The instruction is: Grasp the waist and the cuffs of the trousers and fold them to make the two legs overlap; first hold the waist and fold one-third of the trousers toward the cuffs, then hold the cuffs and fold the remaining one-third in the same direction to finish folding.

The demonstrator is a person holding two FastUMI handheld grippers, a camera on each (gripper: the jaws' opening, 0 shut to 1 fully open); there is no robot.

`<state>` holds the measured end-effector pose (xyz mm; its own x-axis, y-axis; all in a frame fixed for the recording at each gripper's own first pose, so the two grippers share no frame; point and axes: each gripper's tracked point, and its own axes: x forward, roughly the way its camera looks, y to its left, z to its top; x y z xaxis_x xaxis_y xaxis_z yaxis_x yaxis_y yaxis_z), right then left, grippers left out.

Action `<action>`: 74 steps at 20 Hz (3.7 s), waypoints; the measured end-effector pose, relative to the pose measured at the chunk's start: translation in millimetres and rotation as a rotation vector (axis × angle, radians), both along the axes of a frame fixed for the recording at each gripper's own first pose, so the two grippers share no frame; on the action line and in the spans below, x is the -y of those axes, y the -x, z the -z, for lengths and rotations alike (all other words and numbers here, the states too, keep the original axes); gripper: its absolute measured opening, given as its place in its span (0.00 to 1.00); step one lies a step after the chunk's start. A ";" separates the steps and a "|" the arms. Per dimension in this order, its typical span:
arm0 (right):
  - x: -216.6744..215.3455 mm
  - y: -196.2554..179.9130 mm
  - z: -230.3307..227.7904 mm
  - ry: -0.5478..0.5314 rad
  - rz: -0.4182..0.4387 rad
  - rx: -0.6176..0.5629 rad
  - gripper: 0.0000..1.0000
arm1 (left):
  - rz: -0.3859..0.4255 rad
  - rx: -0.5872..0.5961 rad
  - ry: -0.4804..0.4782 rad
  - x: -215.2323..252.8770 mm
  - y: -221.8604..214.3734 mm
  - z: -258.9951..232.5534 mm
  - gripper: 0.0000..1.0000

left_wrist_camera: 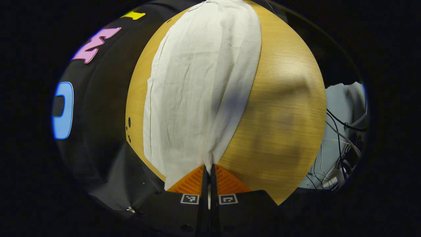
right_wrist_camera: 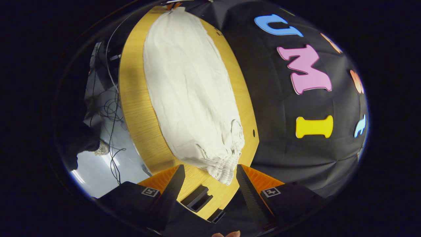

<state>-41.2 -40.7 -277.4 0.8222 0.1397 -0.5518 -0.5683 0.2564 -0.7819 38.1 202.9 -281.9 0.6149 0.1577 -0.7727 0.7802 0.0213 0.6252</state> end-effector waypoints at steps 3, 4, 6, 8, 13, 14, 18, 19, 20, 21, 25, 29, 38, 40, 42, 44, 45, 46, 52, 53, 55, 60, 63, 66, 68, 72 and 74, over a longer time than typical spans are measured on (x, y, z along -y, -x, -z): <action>4.1 -15.9 19.2 0.083 -0.062 -0.038 0.97 | -0.008 -0.001 -0.002 -0.8 -0.3 0.1 0.07; 2.5 -24.4 17.8 0.107 -0.087 -0.021 0.97 | -0.010 -0.003 -0.005 0.0 -0.3 0.2 0.07; -3.5 -39.7 17.8 0.130 -0.128 -0.007 0.95 | -0.010 -0.004 -0.012 0.1 -0.4 0.6 0.07; -7.0 -56.2 16.9 0.149 -0.155 0.006 0.94 | -0.013 -0.006 -0.014 0.3 0.0 0.2 0.07; -13.2 -72.2 41.5 0.206 -0.160 -0.047 0.70 | -0.024 -0.003 -0.019 0.1 0.0 -0.2 0.07; -12.0 -66.6 50.3 0.212 -0.152 -0.077 0.58 | -0.027 0.001 -0.021 0.4 -0.3 0.1 0.07; -9.6 -62.8 56.0 0.117 -0.072 -0.141 0.08 | -0.011 0.042 -0.043 0.4 -2.1 -2.5 0.07; -8.3 -63.3 56.8 0.078 -0.052 -0.175 0.01 | -0.017 0.053 -0.048 -0.8 -3.1 -1.7 0.06; -9.8 -61.3 52.8 0.051 -0.044 -0.200 0.06 | -0.037 0.054 -0.037 -0.2 -1.3 -0.8 0.06; -6.9 -64.4 46.5 0.040 -0.045 -0.191 0.05 | -0.075 0.061 -0.009 -0.2 -0.2 -1.9 0.06; -10.8 -62.0 2.1 -0.038 -0.051 -0.077 0.06 | -0.200 0.170 0.154 10.9 -13.8 -38.8 0.05; -12.9 -78.1 -53.4 -0.202 0.041 0.004 0.06 | -0.274 0.247 0.265 18.2 -37.5 -78.3 0.05; -8.3 -179.5 -104.1 -0.410 0.245 0.028 0.05 | -0.425 0.260 0.380 14.0 -130.3 -118.2 0.05; -13.2 -202.4 -92.9 -0.424 0.283 -0.010 0.06 | -0.461 0.221 0.393 16.1 -145.6 -106.9 0.05; -23.7 -220.3 -76.8 -0.431 0.298 -0.047 0.06 | -0.475 0.178 0.380 16.1 -157.2 -93.7 0.05; -29.3 -234.0 -60.3 -0.429 0.313 -0.082 0.06 | -0.503 0.119 0.370 14.0 -161.9 -74.8 0.05; -32.6 -240.5 -53.8 -0.431 0.319 -0.091 0.06 | -0.521 0.093 0.366 11.8 -163.2 -66.0 0.05; -34.5 -245.4 -47.1 -0.428 0.328 -0.099 0.06 | -0.536 0.066 0.364 13.0 -164.3 -57.3 0.06; -39.1 -259.3 -0.3 -0.410 0.397 -0.187 0.06 | -0.584 -0.015 0.322 6.8 -174.9 -21.5 0.05; -40.4 -258.3 4.9 -0.406 0.405 -0.202 0.06 | -0.587 -0.024 0.311 5.6 -176.0 -17.9 0.05; -41.7 -256.3 19.5 -0.383 0.411 -0.242 0.06 | -0.569 -0.018 0.297 5.5 -182.3 -17.3 0.06; -42.1 -250.1 30.6 -0.341 0.414 -0.253 0.13 | -0.553 0.004 0.268 2.8 -187.6 -20.0 0.09; -36.5 -255.3 29.1 -0.311 0.413 -0.215 0.35 | -0.548 0.046 0.217 -3.7 -190.2 -23.8 0.39; -32.8 -259.3 18.5 -0.298 0.425 -0.171 0.56 | -0.494 0.131 0.120 -11.6 -202.8 -40.6 0.66; -22.7 -264.1 1.3 -0.288 0.439 -0.096 0.77 | -0.483 0.170 0.115 -10.5 -206.8 -47.4 0.96; -9.2 -254.2 -32.8 -0.383 0.486 -0.018 0.98 | -0.446 0.300 0.124 -8.3 -211.4 -85.5 0.98; -0.5 -242.8 -48.2 -0.478 0.538 -0.004 0.98 | -0.431 0.356 0.150 -4.0 -208.8 -106.8 0.98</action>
<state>201.6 -40.1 -229.2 0.8428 -0.0575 -0.5351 -0.2695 0.8155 -0.5122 246.9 206.9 -175.1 0.7456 0.3561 -0.5632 0.4235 0.3994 0.8131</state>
